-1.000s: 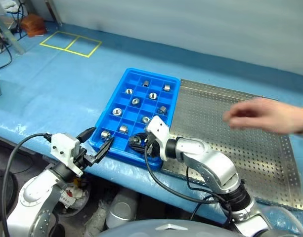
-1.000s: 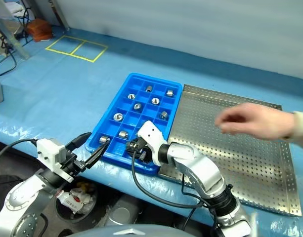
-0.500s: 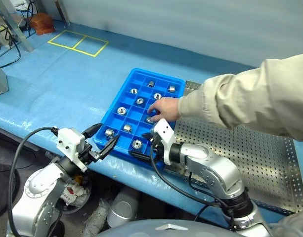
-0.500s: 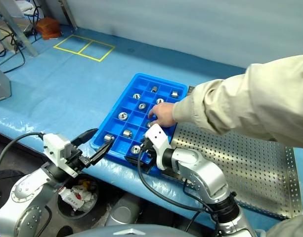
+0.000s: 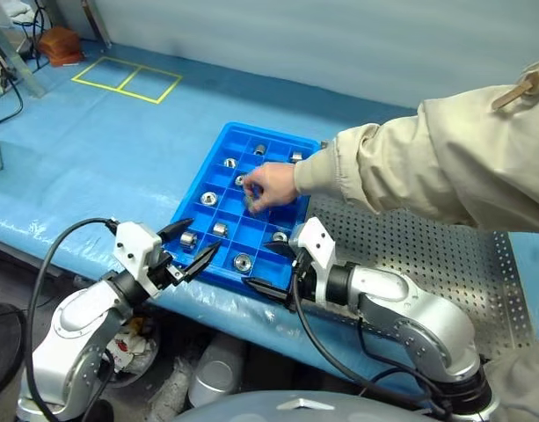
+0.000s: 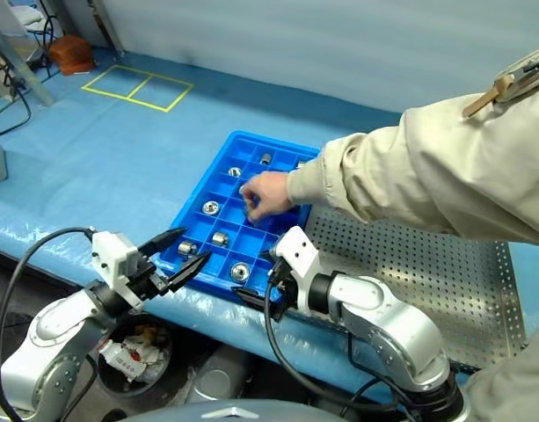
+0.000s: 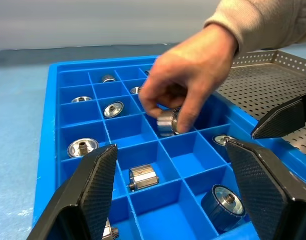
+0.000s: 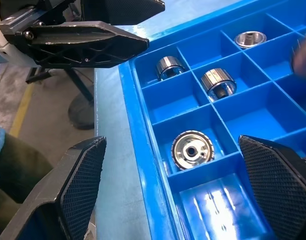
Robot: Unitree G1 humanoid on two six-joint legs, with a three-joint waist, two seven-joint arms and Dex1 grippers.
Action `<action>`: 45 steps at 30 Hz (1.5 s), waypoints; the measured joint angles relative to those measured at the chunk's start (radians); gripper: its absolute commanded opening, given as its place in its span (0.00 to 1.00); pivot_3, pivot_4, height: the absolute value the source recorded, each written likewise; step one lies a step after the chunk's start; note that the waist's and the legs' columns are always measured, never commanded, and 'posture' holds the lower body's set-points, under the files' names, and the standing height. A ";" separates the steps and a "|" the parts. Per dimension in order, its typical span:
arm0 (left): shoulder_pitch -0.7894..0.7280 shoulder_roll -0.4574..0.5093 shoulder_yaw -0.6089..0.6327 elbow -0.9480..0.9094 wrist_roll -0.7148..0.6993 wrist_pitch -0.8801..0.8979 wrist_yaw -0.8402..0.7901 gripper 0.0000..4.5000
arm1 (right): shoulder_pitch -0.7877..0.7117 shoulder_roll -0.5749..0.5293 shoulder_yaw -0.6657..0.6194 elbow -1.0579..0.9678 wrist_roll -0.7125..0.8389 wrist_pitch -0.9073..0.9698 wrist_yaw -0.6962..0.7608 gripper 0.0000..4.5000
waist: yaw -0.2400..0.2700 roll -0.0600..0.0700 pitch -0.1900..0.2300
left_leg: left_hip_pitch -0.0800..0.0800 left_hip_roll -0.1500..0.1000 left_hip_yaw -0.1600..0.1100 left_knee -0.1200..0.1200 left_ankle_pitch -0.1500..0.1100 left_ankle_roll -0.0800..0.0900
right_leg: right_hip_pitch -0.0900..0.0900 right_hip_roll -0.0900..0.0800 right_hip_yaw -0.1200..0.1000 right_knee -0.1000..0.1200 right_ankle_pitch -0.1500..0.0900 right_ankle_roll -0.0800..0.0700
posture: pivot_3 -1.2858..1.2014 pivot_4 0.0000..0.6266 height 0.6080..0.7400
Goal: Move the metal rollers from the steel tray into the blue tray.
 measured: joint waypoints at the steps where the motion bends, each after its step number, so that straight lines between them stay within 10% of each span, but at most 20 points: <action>1: -0.008 0.003 -0.004 0.003 0.000 0.000 -0.002 0.84 | 0.004 0.001 -0.002 -0.009 0.000 0.000 -0.013 0.99 | -0.006 0.000 0.000 | 0.000 0.000 0.000 0.000 0.000 0.000 | 0.000 0.000 0.000 0.000 0.000 0.000 | 0.64 0.24 1.00; 24: -0.118 0.011 -0.094 0.100 0.009 -0.002 -0.043 0.84 | 0.161 -0.017 -0.140 -0.081 0.005 0.000 -0.146 0.99 | -0.204 0.001 0.000 | 0.004 0.000 -0.009 0.001 0.000 0.000 | 0.011 0.000 0.000 0.000 0.000 -0.002 | 0.60 0.24 1.00; 45: -0.100 0.013 -0.094 0.100 0.001 0.003 -0.042 0.84 | 0.158 -0.027 -0.135 -0.081 0.008 -0.001 -0.147 0.99 | -0.208 0.001 0.000 | 0.004 0.000 -0.009 0.001 0.000 0.001 | 0.011 0.000 0.000 0.001 0.000 -0.002 | 0.60 0.24 1.00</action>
